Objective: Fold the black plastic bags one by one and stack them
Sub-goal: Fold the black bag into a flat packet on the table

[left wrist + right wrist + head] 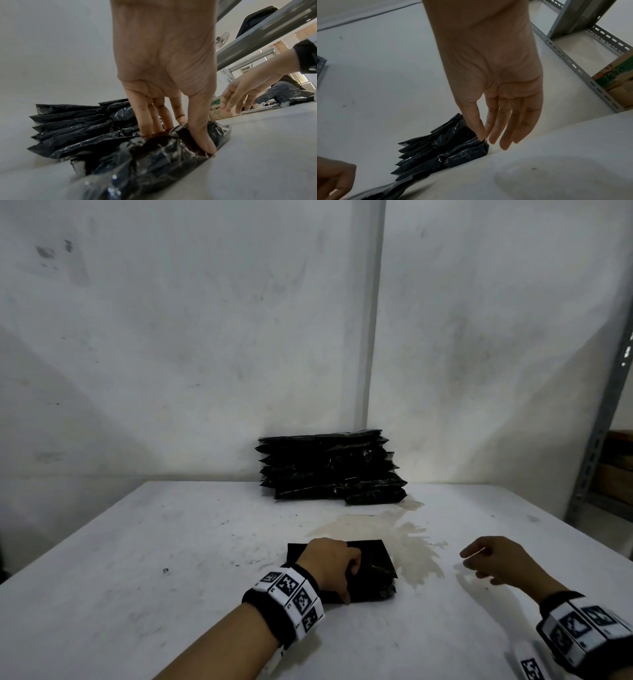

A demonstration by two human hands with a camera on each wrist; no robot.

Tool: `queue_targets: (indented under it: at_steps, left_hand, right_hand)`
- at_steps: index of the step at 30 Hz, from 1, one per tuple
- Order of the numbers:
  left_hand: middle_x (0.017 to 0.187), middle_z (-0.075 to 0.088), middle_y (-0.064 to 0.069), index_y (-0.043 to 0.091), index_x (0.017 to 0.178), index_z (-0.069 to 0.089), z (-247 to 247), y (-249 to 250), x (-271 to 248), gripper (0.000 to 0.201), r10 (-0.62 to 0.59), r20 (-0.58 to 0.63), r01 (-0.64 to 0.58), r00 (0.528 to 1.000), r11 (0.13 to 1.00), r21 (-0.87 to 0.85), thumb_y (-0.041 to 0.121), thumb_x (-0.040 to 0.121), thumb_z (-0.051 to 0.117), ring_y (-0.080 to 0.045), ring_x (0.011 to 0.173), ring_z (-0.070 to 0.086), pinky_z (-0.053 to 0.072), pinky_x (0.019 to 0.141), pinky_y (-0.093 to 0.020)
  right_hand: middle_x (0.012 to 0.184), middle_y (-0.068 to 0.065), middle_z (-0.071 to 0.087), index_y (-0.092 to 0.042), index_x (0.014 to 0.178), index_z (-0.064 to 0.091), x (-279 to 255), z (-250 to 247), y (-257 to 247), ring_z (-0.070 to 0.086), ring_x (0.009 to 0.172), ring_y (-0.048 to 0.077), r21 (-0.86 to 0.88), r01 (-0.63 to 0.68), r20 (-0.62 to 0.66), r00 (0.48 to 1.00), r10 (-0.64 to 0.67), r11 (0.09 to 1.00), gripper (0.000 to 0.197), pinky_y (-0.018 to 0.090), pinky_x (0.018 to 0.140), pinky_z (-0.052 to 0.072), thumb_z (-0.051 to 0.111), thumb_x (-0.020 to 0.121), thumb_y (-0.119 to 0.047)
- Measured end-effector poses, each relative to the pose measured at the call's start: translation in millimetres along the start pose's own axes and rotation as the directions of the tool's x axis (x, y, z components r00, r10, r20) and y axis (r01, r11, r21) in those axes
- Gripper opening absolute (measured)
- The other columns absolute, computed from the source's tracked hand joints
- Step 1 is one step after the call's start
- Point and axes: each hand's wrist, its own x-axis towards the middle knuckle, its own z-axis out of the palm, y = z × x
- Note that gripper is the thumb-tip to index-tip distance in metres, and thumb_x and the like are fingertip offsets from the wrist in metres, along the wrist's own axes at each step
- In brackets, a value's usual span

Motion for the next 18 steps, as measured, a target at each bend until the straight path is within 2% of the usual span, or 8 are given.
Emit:
queue_targets:
  at_steps: [3,7,10,13,15,18]
  left_hand:
    - [0.108,0.060,-0.002,0.021,0.104,0.056,0,1,-1,0.045,0.003,-0.006,-0.003,1.000,1.000,-0.004,0.035,0.069,0.081,-0.023,0.098,0.057,0.037,0.072,-0.029]
    - [0.111,0.060,-0.002,0.022,0.106,0.055,1,4,1,0.047,-0.001,0.002,0.001,1.000,1.000,-0.004,0.036,0.069,0.080,-0.023,0.101,0.056,0.035,0.071,-0.028]
    - [0.112,0.059,-0.001,0.023,0.107,0.055,-2,6,6,0.048,-0.029,0.042,0.028,0.999,1.000,0.012,0.037,0.068,0.080,-0.023,0.103,0.055,0.036,0.072,-0.028]
    - [0.113,0.062,0.000,0.021,0.107,0.058,-7,14,11,0.047,-0.082,0.096,0.076,0.992,0.995,0.069,0.033,0.069,0.082,-0.021,0.104,0.056,0.042,0.075,-0.029]
    - [0.116,0.062,-0.003,0.018,0.112,0.058,-9,24,16,0.042,-0.115,0.113,0.095,0.987,0.981,0.169,0.027,0.076,0.077,-0.023,0.108,0.057,0.047,0.083,-0.032]
    - [0.124,0.060,-0.007,0.013,0.122,0.057,-5,40,24,0.031,-0.164,0.112,0.124,0.980,0.946,0.299,0.019,0.092,0.057,-0.024,0.115,0.057,0.047,0.089,-0.031]
  right_hand:
    - [0.079,0.004,0.073,-0.012,0.085,0.071,-5,-4,8,0.069,0.076,0.023,-0.011,0.022,-0.025,0.999,-0.022,1.000,0.008,0.028,0.059,0.052,0.072,0.080,-0.007]
    - [0.083,0.001,0.071,-0.015,0.083,0.071,-18,-18,19,0.066,0.076,0.021,-0.057,0.030,-0.047,0.998,-0.033,0.998,0.007,0.024,0.057,0.051,0.074,0.080,-0.010]
    - [0.082,-0.002,0.069,-0.018,0.080,0.070,-24,-37,35,0.063,0.074,0.016,-0.097,0.010,-0.123,0.992,-0.022,0.995,0.009,0.024,0.062,0.049,0.076,0.079,-0.012]
    - [0.085,-0.001,0.068,-0.022,0.080,0.068,-31,-57,57,0.056,0.073,0.008,-0.183,-0.018,-0.236,0.971,-0.026,0.983,0.012,0.022,0.070,0.041,0.077,0.079,-0.014]
    - [0.089,0.003,0.069,-0.023,0.078,0.067,-38,-70,74,0.058,0.077,0.014,-0.213,-0.074,-0.299,0.954,0.007,0.974,0.014,0.023,0.073,0.039,0.077,0.079,-0.015]
    - [0.104,0.008,0.070,-0.024,0.087,0.069,-49,-84,106,0.062,0.097,0.025,-0.256,-0.218,-0.387,0.916,0.106,0.942,0.011,0.029,0.082,0.044,0.077,0.079,-0.024]
